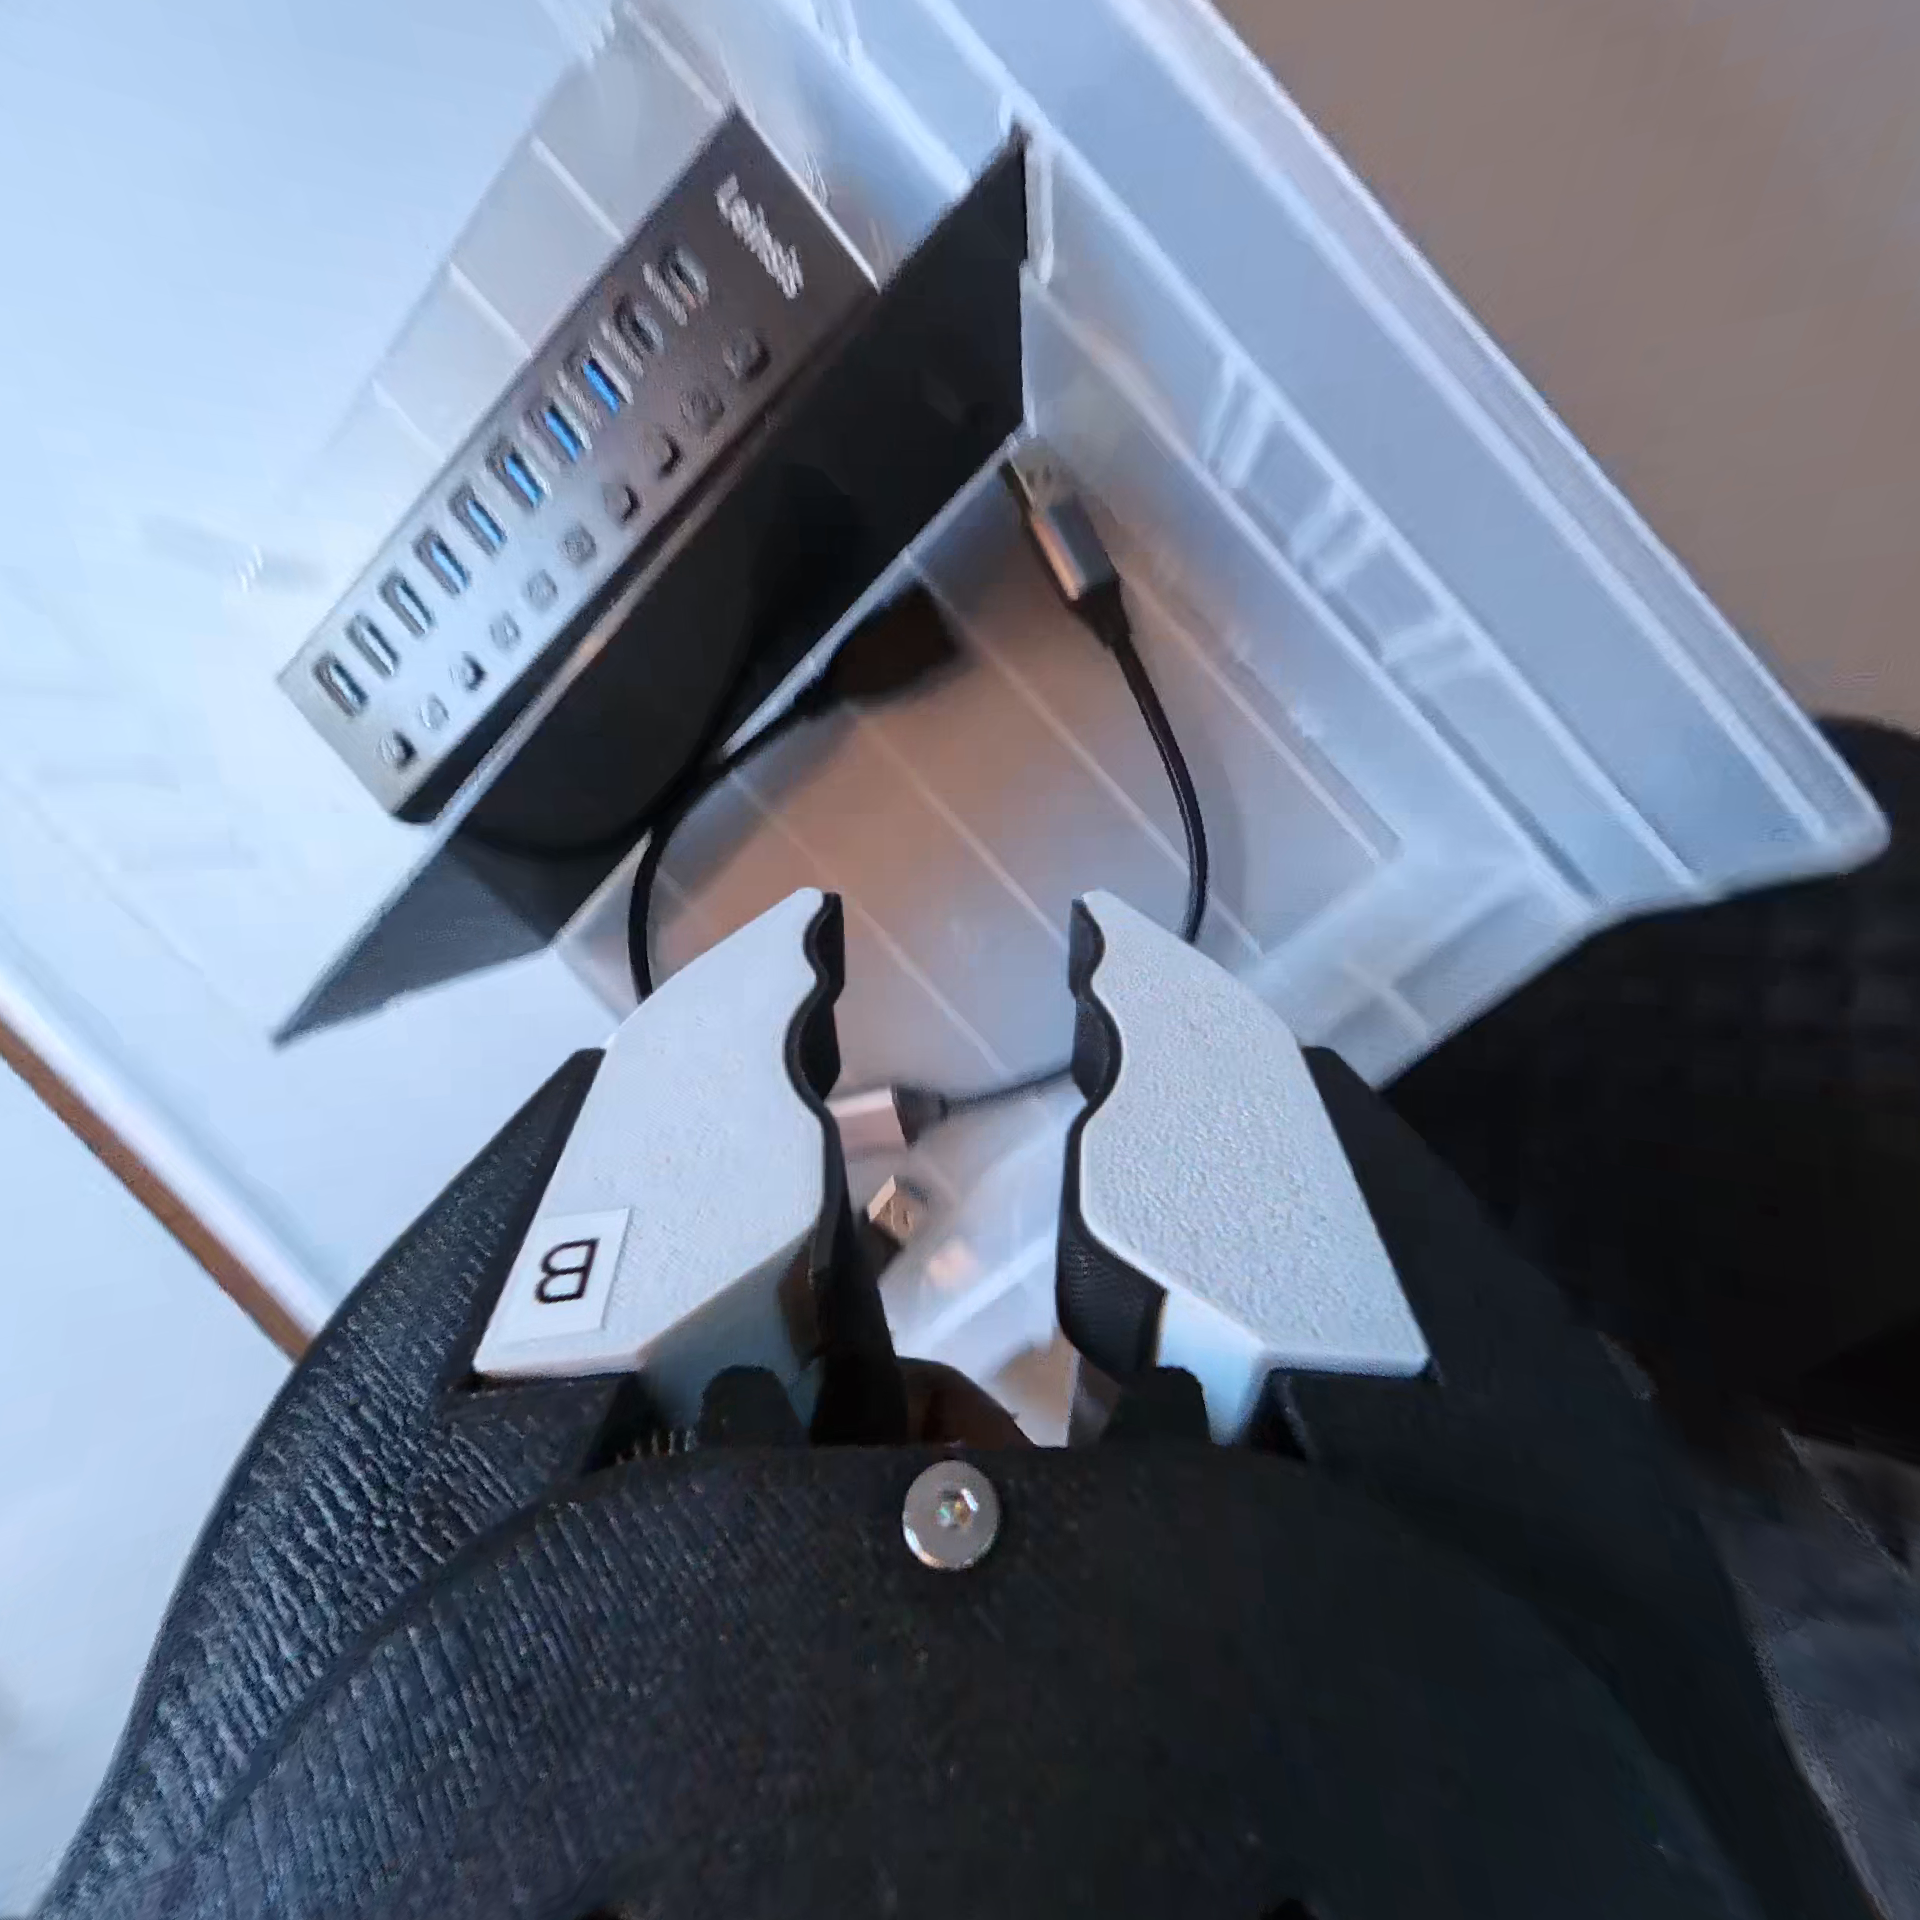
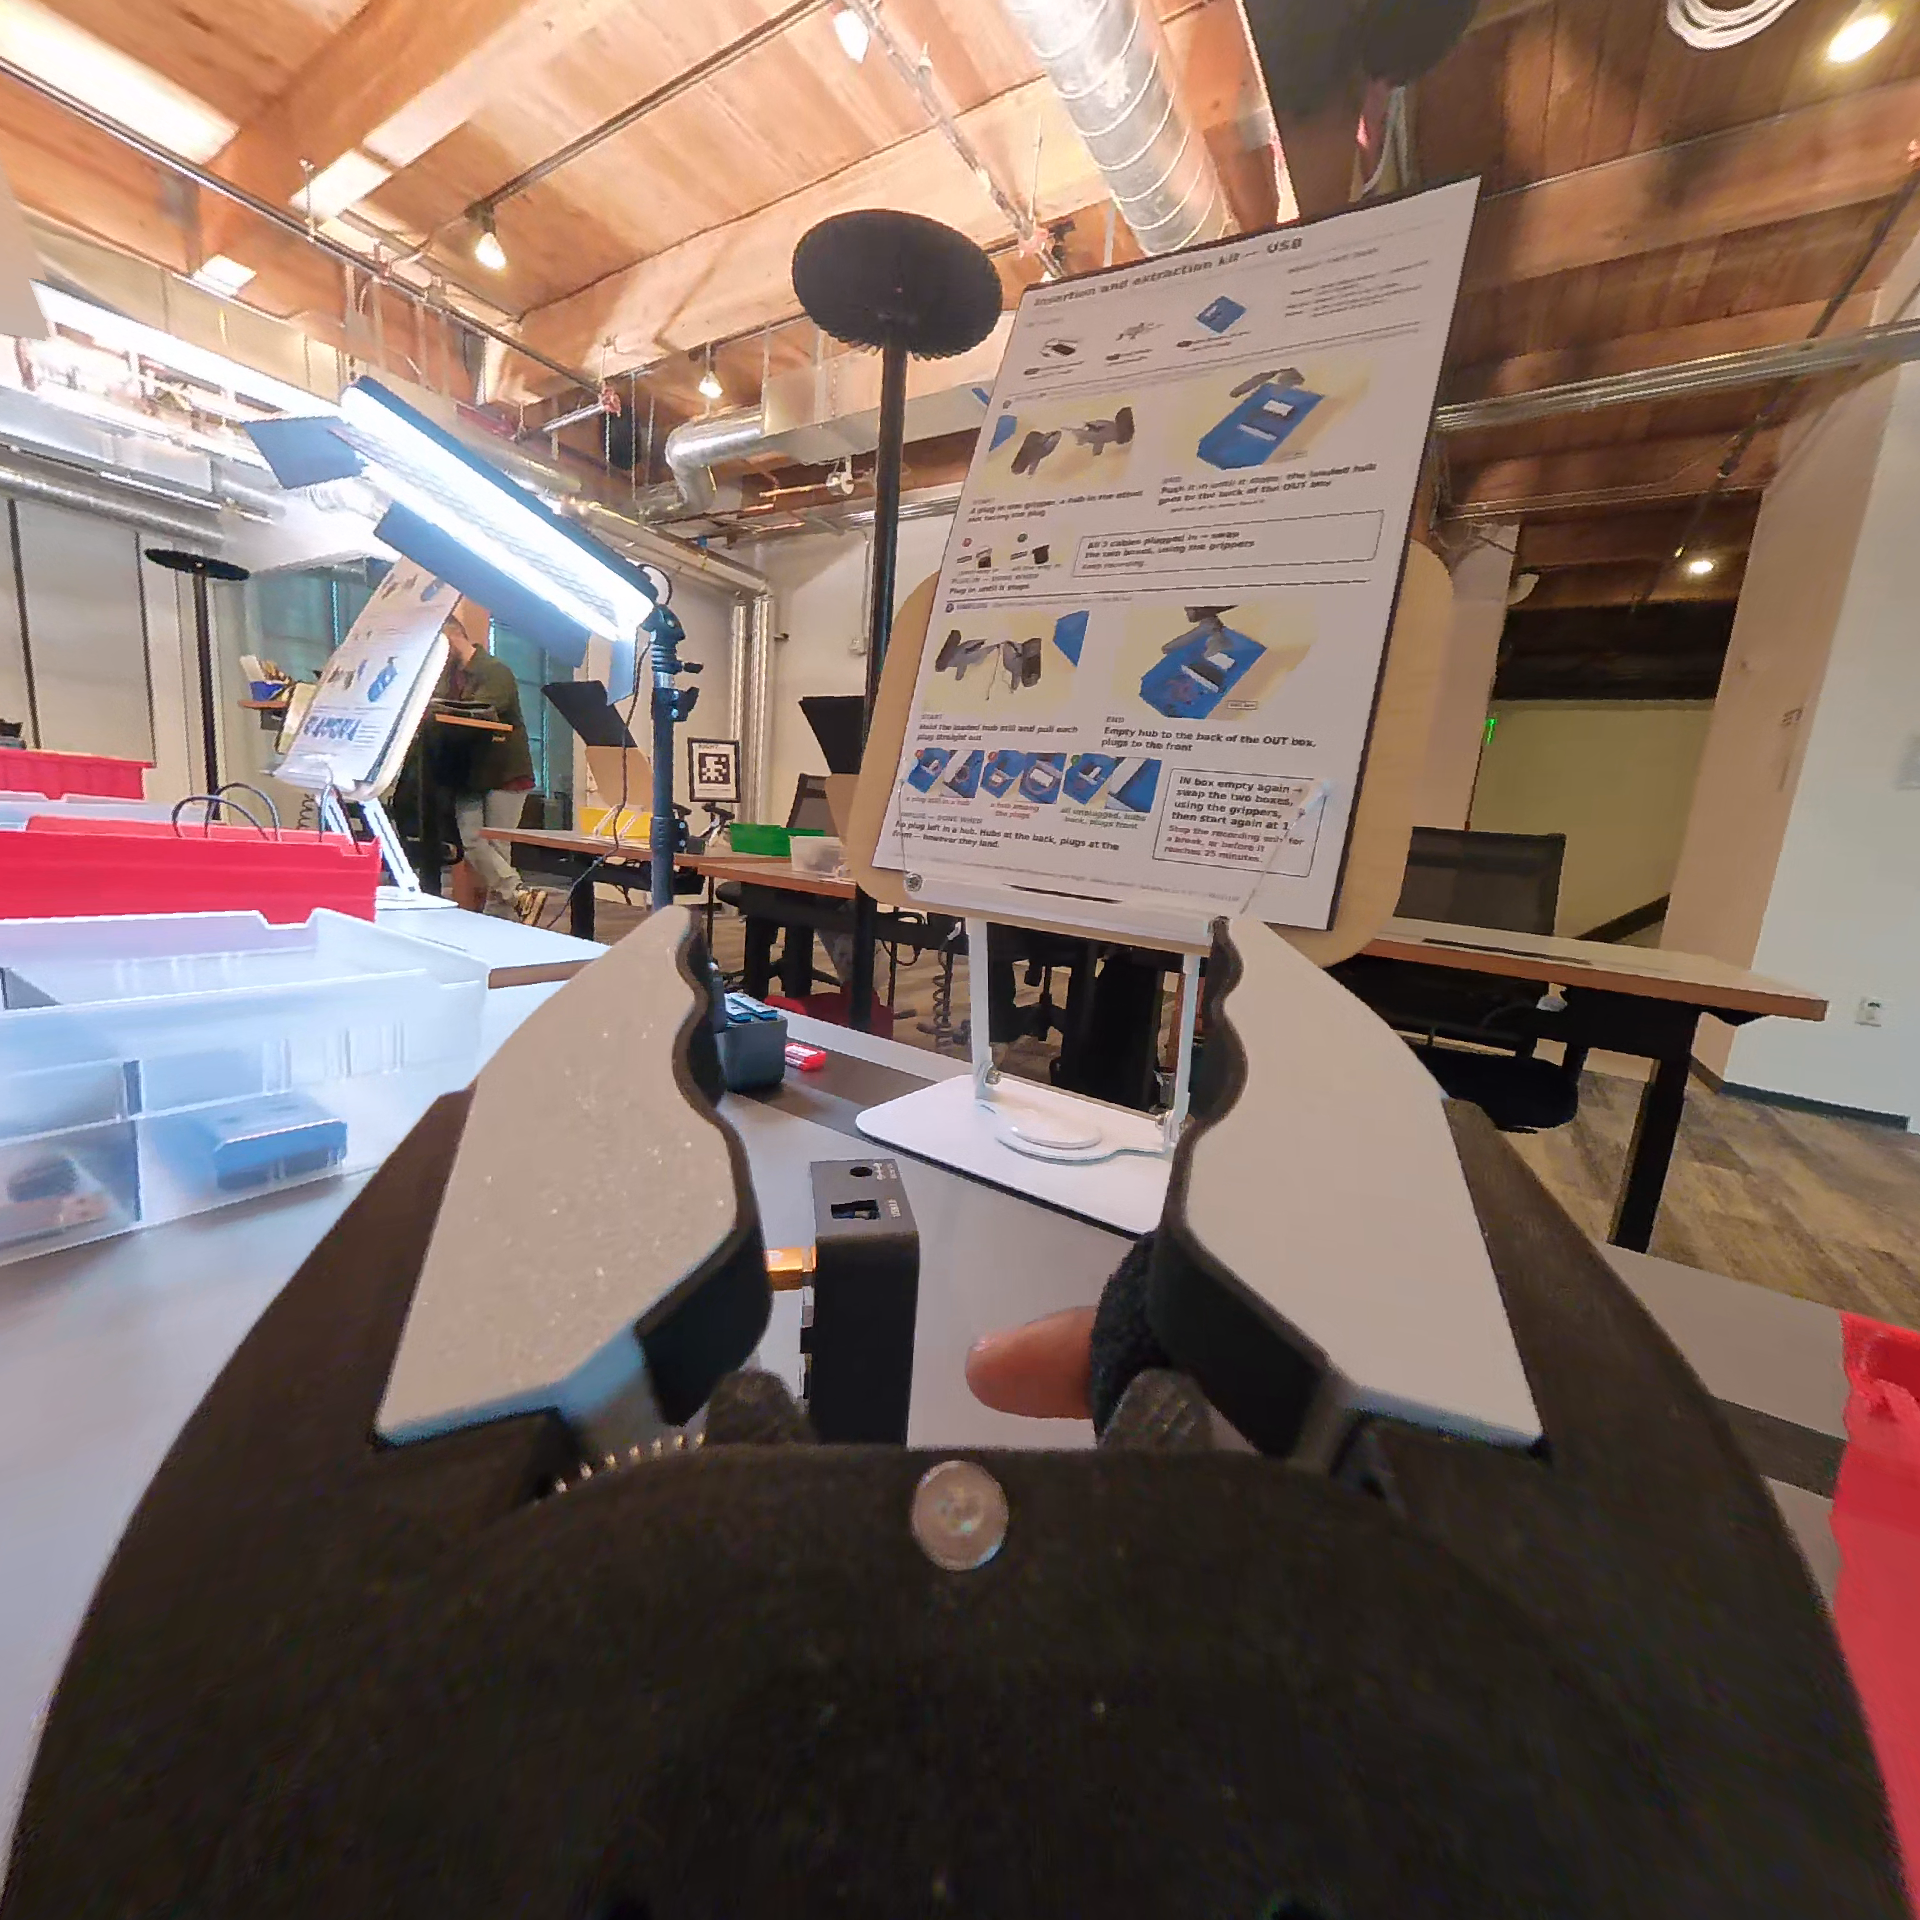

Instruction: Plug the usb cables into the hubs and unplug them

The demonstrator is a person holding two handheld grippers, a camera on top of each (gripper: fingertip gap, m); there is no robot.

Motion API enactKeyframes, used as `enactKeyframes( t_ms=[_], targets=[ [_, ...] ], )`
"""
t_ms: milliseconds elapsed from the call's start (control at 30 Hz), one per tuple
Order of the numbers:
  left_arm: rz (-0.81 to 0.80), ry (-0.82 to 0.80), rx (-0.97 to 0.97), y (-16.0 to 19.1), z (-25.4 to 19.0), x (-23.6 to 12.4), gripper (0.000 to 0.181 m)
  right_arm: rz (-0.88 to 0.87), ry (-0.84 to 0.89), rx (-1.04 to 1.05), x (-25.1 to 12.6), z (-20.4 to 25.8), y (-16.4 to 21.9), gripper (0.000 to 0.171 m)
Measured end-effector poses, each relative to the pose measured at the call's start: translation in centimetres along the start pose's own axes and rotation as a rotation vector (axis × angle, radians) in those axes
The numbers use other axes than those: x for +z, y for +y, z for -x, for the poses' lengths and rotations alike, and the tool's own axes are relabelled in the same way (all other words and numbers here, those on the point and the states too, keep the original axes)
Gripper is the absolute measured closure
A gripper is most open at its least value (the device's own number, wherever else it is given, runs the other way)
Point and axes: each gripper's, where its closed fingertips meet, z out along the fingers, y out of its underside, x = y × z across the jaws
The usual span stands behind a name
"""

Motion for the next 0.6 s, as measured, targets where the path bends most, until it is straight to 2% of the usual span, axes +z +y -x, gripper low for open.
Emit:
enactKeyframes(
  t_ms=[67, 200, 333, 467, 600],
  targets=[
    [-0.016, -0.031, 0.056, -1.4, 0.2, 1.9, 0.141, -0.002, 0.001, -0.006, -0.1, -0.1, -0.1, 0.082],
    [-0.005, -0.045, 0.316, -2.7, 0.3, 5.0, 0.143, -0.016, 0.011, 0.014, -0.2, -0.5, -0.4, 0.085],
    [0.05, 0.01, 0.319, -2.1, 0.6, 7.0, 0.144, -0.03, 0.007, 0.018, -0.3, -0.4, -0.8, 0.087],
    [-0.009, 0.036, 0.344, -2.3, 0.5, 7.0, 0.144, -0.024, -0.007, 0.01, -0.2, 0.0, -0.7, 0.09],
    [0.087, 0.196, 0.436, -0.5, -1.7, 5.5, 0.155, -0.02, -0.013, -0.002, -0.2, 0.2, -0.6, 0.091]
  ],
)
